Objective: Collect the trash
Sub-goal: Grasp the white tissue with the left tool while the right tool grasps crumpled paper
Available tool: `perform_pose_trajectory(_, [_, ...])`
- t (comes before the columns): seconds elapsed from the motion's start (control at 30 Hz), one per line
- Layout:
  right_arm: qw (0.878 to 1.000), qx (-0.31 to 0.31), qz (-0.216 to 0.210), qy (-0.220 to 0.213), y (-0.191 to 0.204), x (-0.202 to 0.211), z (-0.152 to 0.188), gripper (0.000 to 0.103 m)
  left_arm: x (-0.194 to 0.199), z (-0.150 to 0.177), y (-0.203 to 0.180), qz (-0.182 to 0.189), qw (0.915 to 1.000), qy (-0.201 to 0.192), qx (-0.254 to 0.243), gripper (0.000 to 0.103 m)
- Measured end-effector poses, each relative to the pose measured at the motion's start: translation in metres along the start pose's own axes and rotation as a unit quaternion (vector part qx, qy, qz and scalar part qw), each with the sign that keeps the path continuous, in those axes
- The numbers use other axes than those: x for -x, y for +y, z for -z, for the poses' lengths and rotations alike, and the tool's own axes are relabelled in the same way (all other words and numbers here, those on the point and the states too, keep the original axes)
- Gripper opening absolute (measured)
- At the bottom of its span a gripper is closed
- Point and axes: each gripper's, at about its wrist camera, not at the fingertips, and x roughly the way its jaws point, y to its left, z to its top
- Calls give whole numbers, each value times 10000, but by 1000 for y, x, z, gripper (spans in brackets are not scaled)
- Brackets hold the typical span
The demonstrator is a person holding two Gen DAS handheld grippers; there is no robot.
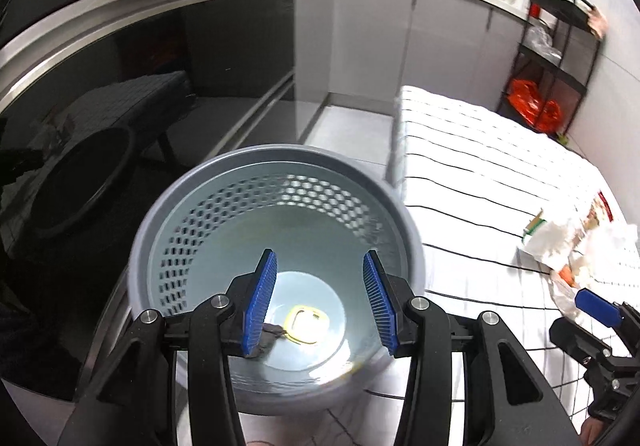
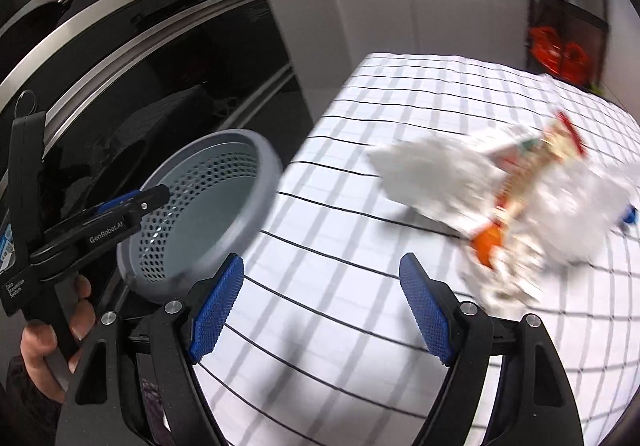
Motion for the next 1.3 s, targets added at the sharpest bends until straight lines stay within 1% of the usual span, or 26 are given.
perform_pose_trajectory(0.1, [9997, -77, 210, -117, -17, 18, 9, 77, 3, 4, -19, 142, 9997, -20, -177, 49])
perform_pose_trajectory(0.33, [9971, -210, 715, -183, -57, 50, 25, 77, 10, 13, -69, 521, 9964, -68, -670, 50])
perform_pose_trajectory(0.37, [9967, -218, 768, -175, -61, 52, 27, 77, 11, 15, -76, 609, 9955, -56, -720, 50])
perform_pose_trajectory(0.5, [9952, -318, 915, -148, -75, 54, 31, 77, 10, 17, -99, 772, 9933, -42, -858, 50])
perform_pose_trajectory(0.6, [9944, -370, 980, -145, -83, 52, 34, 77, 9, 19, -113, 871, 9920, -17, -913, 55])
perform_pose_trajectory(0.63, [9939, -375, 1031, -147, -86, 50, 35, 77, 8, 19, -116, 892, 9917, -18, -921, 57])
perform_pose_trajectory(0.7, [9930, -460, 1078, -174, -92, 50, 39, 77, 6, 21, -122, 909, 9913, -14, -954, 58])
perform_pose_trajectory(0.8, [9923, -720, 994, -139, -102, 43, 41, 77, 3, 23, -129, 914, 9909, 34, -992, 58])
perform_pose_trajectory(0.87, [9920, -777, 985, -102, -106, 39, 42, 77, -1, 24, -129, 897, 9908, 75, -1009, 59])
perform_pose_trajectory(1.13, [9929, -796, 889, 14, -104, 16, 34, 77, -10, 25, -126, 866, 9914, 192, -965, 61])
perform_pose_trajectory(1.3, [9914, -796, 1033, 107, -103, 0, 27, 77, -15, 26, -127, 868, 9909, 248, -996, 61])
